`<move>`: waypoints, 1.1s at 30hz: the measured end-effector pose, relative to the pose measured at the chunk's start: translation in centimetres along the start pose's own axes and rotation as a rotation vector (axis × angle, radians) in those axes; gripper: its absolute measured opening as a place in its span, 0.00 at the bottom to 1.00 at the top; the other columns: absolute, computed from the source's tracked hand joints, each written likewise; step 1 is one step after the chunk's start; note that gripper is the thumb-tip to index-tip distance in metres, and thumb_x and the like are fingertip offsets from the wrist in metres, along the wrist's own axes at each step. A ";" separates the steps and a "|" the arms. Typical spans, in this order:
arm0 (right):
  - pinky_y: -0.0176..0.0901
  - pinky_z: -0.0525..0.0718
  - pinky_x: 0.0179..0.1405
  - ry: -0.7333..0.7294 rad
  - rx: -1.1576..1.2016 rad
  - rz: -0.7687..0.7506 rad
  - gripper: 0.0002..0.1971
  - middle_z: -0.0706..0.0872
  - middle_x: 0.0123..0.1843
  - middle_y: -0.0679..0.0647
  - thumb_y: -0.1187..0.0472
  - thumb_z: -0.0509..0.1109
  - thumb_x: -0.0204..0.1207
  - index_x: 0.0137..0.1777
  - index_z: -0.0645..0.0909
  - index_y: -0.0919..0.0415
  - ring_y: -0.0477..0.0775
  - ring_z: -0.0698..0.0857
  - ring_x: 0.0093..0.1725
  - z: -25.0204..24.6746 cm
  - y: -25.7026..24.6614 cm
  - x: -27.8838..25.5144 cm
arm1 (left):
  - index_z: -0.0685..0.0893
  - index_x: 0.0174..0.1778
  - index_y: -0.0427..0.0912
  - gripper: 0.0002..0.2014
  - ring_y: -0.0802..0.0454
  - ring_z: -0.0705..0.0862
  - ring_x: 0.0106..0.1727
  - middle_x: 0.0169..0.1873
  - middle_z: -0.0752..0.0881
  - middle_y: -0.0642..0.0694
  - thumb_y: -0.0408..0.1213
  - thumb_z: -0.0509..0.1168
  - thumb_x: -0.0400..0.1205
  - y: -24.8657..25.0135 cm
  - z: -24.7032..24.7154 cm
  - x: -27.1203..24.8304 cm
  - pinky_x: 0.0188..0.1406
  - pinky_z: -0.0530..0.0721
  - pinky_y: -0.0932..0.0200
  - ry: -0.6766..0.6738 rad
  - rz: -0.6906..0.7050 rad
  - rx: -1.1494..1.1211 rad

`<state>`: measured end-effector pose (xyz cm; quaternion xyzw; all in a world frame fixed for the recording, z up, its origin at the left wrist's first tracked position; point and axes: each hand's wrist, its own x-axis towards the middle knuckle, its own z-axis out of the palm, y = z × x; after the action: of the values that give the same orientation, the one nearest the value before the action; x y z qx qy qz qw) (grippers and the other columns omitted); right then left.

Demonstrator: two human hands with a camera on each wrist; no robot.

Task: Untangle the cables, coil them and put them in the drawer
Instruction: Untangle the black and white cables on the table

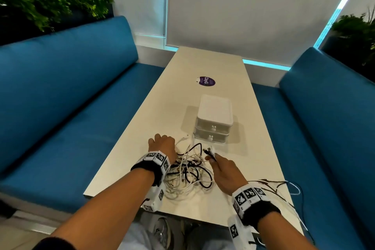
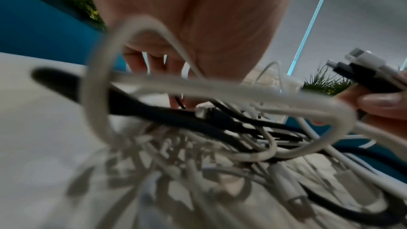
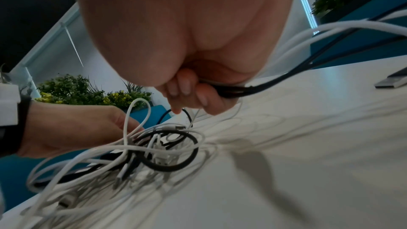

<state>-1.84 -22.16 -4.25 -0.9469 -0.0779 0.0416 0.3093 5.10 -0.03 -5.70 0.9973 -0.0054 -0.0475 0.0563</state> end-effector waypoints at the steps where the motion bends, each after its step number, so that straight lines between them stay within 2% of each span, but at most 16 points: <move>1: 0.50 0.79 0.49 -0.029 -0.022 -0.002 0.15 0.88 0.51 0.58 0.53 0.53 0.88 0.62 0.80 0.57 0.62 0.84 0.51 0.3 -0.1 0.2 | 0.82 0.59 0.46 0.13 0.41 0.72 0.65 0.59 0.81 0.44 0.37 0.59 0.80 0.3 0.0 0.1 0.61 0.66 0.46 -0.012 -0.006 0.024; 3: 0.50 0.78 0.49 -0.082 -0.062 0.006 0.15 0.87 0.52 0.58 0.53 0.53 0.88 0.59 0.79 0.57 0.63 0.83 0.53 1.1 0.0 0.5 | 0.82 0.54 0.45 0.10 0.40 0.74 0.62 0.56 0.82 0.43 0.41 0.57 0.83 0.7 0.1 0.2 0.60 0.66 0.44 0.010 -0.012 0.053; 6: 0.48 0.76 0.48 -0.136 -0.107 0.038 0.16 0.87 0.54 0.61 0.53 0.53 0.88 0.61 0.79 0.59 0.64 0.83 0.55 2.1 0.5 0.6 | 0.82 0.53 0.46 0.11 0.40 0.75 0.60 0.55 0.82 0.44 0.46 0.58 0.85 0.8 0.4 0.2 0.61 0.64 0.43 0.046 -0.016 0.074; 9: 0.49 0.77 0.50 -0.149 -0.102 0.062 0.16 0.87 0.55 0.62 0.52 0.53 0.88 0.61 0.79 0.60 0.64 0.83 0.56 2.4 0.7 0.5 | 0.80 0.51 0.47 0.06 0.41 0.75 0.60 0.54 0.81 0.45 0.39 0.61 0.80 0.9 0.5 0.5 0.62 0.64 0.43 0.013 -0.026 0.075; 12: 0.51 0.80 0.51 -0.172 -0.105 0.063 0.16 0.88 0.54 0.61 0.51 0.53 0.88 0.60 0.79 0.58 0.63 0.84 0.54 2.5 0.8 0.5 | 0.76 0.43 0.48 0.08 0.42 0.74 0.58 0.50 0.81 0.46 0.30 0.60 0.72 1.3 0.2 0.8 0.59 0.64 0.43 -0.054 -0.024 0.051; 15: 0.51 0.81 0.51 -0.193 -0.107 0.079 0.17 0.88 0.54 0.59 0.50 0.52 0.88 0.61 0.79 0.57 0.63 0.84 0.55 2.3 0.8 0.4 | 0.74 0.44 0.47 0.06 0.42 0.74 0.58 0.48 0.80 0.46 0.33 0.58 0.75 1.2 -0.3 0.7 0.58 0.63 0.44 -0.042 -0.001 0.044; 17: 0.50 0.81 0.51 -0.205 -0.119 0.082 0.17 0.87 0.55 0.60 0.51 0.52 0.88 0.62 0.79 0.58 0.64 0.84 0.55 2.1 0.5 0.3 | 0.72 0.47 0.46 0.05 0.42 0.75 0.56 0.45 0.80 0.46 0.35 0.56 0.78 0.8 -1.2 0.4 0.58 0.64 0.44 -0.006 -0.027 -0.040; 19: 0.50 0.80 0.52 -0.205 -0.139 0.084 0.16 0.87 0.57 0.61 0.53 0.52 0.88 0.62 0.79 0.59 0.65 0.84 0.57 2.1 0.2 0.3 | 0.72 0.50 0.45 0.07 0.41 0.76 0.53 0.43 0.80 0.45 0.33 0.55 0.77 0.5 -2.5 0.3 0.59 0.66 0.44 0.030 -0.068 -0.144; 21: 0.49 0.78 0.52 -0.203 -0.155 0.095 0.16 0.86 0.59 0.62 0.54 0.53 0.88 0.63 0.79 0.59 0.66 0.83 0.58 2.1 0.0 0.4 | 0.73 0.50 0.47 0.09 0.42 0.78 0.48 0.43 0.83 0.46 0.33 0.53 0.77 0.3 -4.0 0.4 0.56 0.67 0.46 0.109 -0.076 -0.277; 23: 0.48 0.77 0.51 -0.208 -0.171 0.101 0.16 0.85 0.61 0.62 0.54 0.53 0.87 0.64 0.78 0.59 0.65 0.83 0.59 2.1 -0.2 0.5 | 0.73 0.47 0.50 0.09 0.44 0.81 0.46 0.41 0.87 0.49 0.34 0.51 0.77 0.3 -5.7 0.2 0.52 0.65 0.49 0.167 -0.035 -0.424; 25: 0.47 0.77 0.52 -0.201 -0.180 0.105 0.16 0.85 0.61 0.62 0.54 0.53 0.88 0.65 0.78 0.58 0.65 0.82 0.60 1.9 -0.4 0.4 | 0.74 0.46 0.51 0.08 0.46 0.83 0.47 0.39 0.89 0.52 0.35 0.52 0.78 0.9 -7.5 -0.5 0.54 0.66 0.50 0.191 0.024 -0.530; 28: 0.48 0.77 0.54 -0.156 -0.167 0.105 0.15 0.85 0.63 0.63 0.55 0.54 0.88 0.64 0.79 0.59 0.66 0.82 0.62 1.0 -0.7 0.1 | 0.77 0.44 0.51 0.06 0.46 0.85 0.43 0.36 0.88 0.54 0.36 0.56 0.80 2.3 -9.7 -1.7 0.57 0.76 0.46 0.283 0.126 -0.612; 31: 0.49 0.75 0.49 -0.069 -0.096 0.146 0.17 0.85 0.62 0.65 0.53 0.53 0.88 0.63 0.79 0.62 0.68 0.82 0.61 -0.4 -1.0 -0.3 | 0.79 0.45 0.50 0.04 0.47 0.84 0.40 0.35 0.86 0.54 0.35 0.62 0.83 3.8 -10.3 -2.9 0.47 0.83 0.49 0.378 0.275 -0.671; 33: 0.49 0.77 0.51 -0.015 -0.050 0.209 0.18 0.84 0.62 0.65 0.53 0.53 0.88 0.64 0.78 0.64 0.68 0.82 0.61 -1.7 -0.9 -0.7 | 0.78 0.48 0.49 0.04 0.47 0.83 0.40 0.38 0.85 0.52 0.35 0.62 0.83 5.1 -10.2 -3.8 0.43 0.84 0.49 0.369 0.344 -0.630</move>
<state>-2.38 -22.56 -2.37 -0.9569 0.0178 0.0789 0.2790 2.28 -3.89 5.31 0.9075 -0.1475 0.1434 0.3664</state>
